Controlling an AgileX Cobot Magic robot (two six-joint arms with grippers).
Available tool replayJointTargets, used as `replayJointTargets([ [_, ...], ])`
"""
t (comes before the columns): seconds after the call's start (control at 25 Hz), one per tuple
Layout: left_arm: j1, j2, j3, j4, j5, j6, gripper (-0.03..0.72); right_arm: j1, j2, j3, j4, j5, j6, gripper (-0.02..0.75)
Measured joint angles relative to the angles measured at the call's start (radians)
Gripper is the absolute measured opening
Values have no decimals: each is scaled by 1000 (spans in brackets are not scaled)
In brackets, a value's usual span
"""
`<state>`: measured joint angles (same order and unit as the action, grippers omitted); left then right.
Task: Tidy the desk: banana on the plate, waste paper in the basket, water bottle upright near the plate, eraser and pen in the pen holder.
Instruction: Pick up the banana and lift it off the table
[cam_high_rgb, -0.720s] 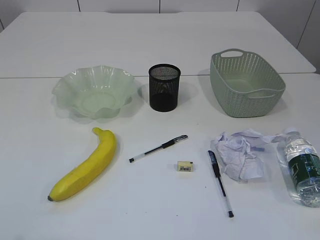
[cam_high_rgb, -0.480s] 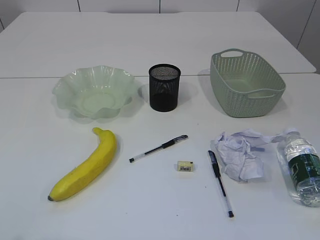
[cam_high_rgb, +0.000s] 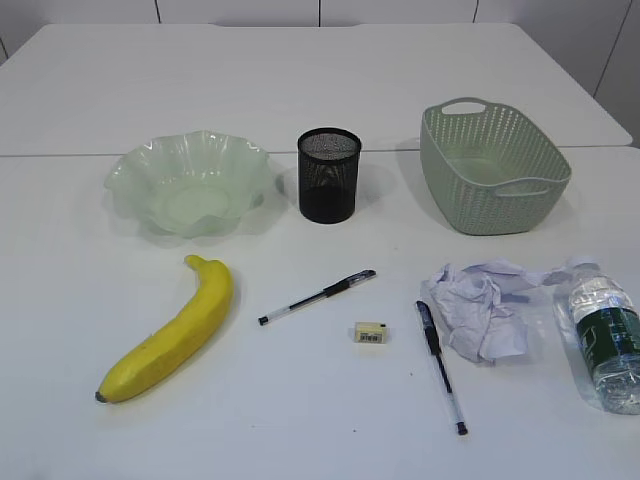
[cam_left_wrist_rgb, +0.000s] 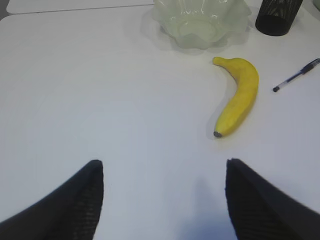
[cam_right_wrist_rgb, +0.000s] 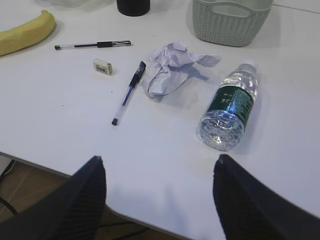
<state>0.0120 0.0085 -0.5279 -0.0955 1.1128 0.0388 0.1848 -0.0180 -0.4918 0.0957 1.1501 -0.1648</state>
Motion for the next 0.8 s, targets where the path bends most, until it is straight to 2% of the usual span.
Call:
replayJointTargets([
  [0.8, 0, 0, 0, -2, 0, 0, 519, 0, 0, 0, 0, 0, 0, 501],
])
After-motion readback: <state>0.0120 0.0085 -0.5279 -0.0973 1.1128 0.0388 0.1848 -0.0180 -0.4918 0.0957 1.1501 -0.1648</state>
